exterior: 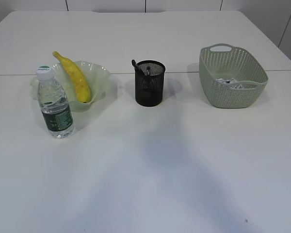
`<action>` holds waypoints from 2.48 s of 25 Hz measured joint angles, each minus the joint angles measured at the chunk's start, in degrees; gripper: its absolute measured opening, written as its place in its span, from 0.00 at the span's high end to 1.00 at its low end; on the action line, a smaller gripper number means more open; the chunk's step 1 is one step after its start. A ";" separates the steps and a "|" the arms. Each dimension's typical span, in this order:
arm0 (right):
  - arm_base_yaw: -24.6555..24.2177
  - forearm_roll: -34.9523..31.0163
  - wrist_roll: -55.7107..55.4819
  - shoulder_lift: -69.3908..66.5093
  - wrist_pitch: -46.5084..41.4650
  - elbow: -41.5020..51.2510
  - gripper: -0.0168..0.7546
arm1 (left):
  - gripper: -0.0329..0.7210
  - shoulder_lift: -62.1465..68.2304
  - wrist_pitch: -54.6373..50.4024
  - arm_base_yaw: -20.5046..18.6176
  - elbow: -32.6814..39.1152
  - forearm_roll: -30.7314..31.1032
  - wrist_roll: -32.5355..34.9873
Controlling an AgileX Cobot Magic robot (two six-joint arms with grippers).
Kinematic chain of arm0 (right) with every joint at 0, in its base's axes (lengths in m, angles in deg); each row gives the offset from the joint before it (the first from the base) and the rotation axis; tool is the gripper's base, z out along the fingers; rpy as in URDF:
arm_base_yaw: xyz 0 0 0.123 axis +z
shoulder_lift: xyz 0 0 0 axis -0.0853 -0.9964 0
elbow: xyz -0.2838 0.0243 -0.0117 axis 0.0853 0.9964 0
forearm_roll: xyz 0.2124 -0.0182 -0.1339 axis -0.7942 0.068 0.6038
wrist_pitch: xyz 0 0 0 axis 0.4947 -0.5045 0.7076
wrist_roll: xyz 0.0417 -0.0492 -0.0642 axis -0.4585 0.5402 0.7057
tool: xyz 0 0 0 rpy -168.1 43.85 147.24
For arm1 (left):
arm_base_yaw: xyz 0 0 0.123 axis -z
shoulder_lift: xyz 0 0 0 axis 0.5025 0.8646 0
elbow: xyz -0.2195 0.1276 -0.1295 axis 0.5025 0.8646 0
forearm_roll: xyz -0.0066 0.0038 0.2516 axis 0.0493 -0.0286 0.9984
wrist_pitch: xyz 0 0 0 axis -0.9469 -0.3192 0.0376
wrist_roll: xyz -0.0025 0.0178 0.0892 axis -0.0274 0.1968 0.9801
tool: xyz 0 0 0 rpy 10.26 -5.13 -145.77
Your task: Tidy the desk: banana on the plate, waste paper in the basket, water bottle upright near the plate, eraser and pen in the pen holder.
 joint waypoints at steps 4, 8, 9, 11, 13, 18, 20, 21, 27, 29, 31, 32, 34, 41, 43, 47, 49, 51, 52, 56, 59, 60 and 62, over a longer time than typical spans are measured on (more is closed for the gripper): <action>0.00 -3.05 -0.92 -0.75 -0.20 0.00 0.62 | 0.34 -0.93 -0.04 0.00 0.00 0.00 0.00; 0.00 -7.33 -1.11 -1.38 -0.20 0.00 0.45 | 0.34 -2.65 -0.04 0.00 0.00 0.00 0.00; 0.00 -7.66 -1.11 -1.48 0.02 0.00 0.42 | 0.34 -3.01 -0.04 0.00 0.00 0.00 0.00; 0.00 -7.88 -1.11 -1.74 0.40 0.00 0.40 | 0.34 -3.43 -0.04 0.00 0.00 0.00 0.16; 0.00 -8.02 -1.11 -1.76 0.75 0.00 0.39 | 0.34 -3.67 -0.04 0.00 0.00 0.00 1.63; 0.00 -8.02 -1.11 -1.76 0.75 0.00 0.39 | 0.34 -3.82 -0.13 0.00 0.00 0.00 3.14; 0.00 -7.92 -1.11 -1.76 0.75 0.00 0.39 | 0.34 -3.82 -0.17 0.00 0.00 0.00 3.24; 0.00 -7.80 -1.11 -1.76 0.75 0.00 0.39 | 0.34 -3.82 -0.17 0.00 0.00 0.00 3.24; 0.00 -7.55 -1.11 -1.76 0.75 0.00 0.39 | 0.34 -3.92 -0.54 0.00 0.00 -0.05 3.24; 0.00 -7.55 -1.11 -1.76 0.75 0.00 0.39 | 0.34 -3.92 -0.77 0.00 0.00 -0.05 3.24; 0.00 -7.55 -1.11 -1.76 0.75 0.00 0.39 | 0.34 -3.92 -0.77 0.00 0.00 -0.31 3.24; 0.00 -7.55 -1.11 -1.76 0.75 0.00 0.39 | 0.34 -3.92 -0.77 0.00 0.00 -0.85 3.24; 0.00 -7.55 -1.11 -1.76 0.75 0.00 0.39 | 0.34 -3.92 -0.77 0.00 0.00 -2.18 3.24; 0.00 -7.08 0.21 -1.76 1.20 0.00 0.39 | 0.34 -3.92 -0.77 0.00 0.00 -3.24 3.24; 0.00 -7.08 1.41 -1.76 1.61 0.00 0.39 | 0.34 -3.92 -0.77 0.00 0.00 -4.46 3.26; 0.00 -6.98 5.96 -1.76 2.24 0.00 0.39 | 0.34 -3.92 -0.77 0.00 0.00 -6.98 3.36; 0.00 -6.98 8.31 -1.76 2.24 0.00 0.39 | 0.34 -3.92 -0.77 0.00 0.00 -7.39 3.76; 0.00 -6.98 10.29 -1.76 2.70 0.00 0.39 | 0.34 -3.92 -0.77 0.00 0.00 -7.50 5.50; 0.00 -6.98 11.27 -1.76 2.93 0.00 0.39 | 0.34 -3.92 -0.77 0.00 0.00 -7.48 6.90; 0.00 -8.04 14.88 -0.90 6.53 1.07 0.39 | 0.34 -3.92 -0.77 0.00 0.00 -7.52 9.70; 0.00 -9.90 18.07 1.73 9.88 3.92 0.39 | 0.34 -3.92 -0.77 0.00 0.00 -7.52 10.02; 0.00 -10.30 18.48 3.00 10.55 5.13 0.39 | 0.34 -3.92 -0.77 0.00 0.00 -7.52 10.11; 0.00 -10.64 18.95 5.82 12.35 7.62 0.39 | 0.34 -3.92 -0.77 0.00 0.00 -7.52 10.15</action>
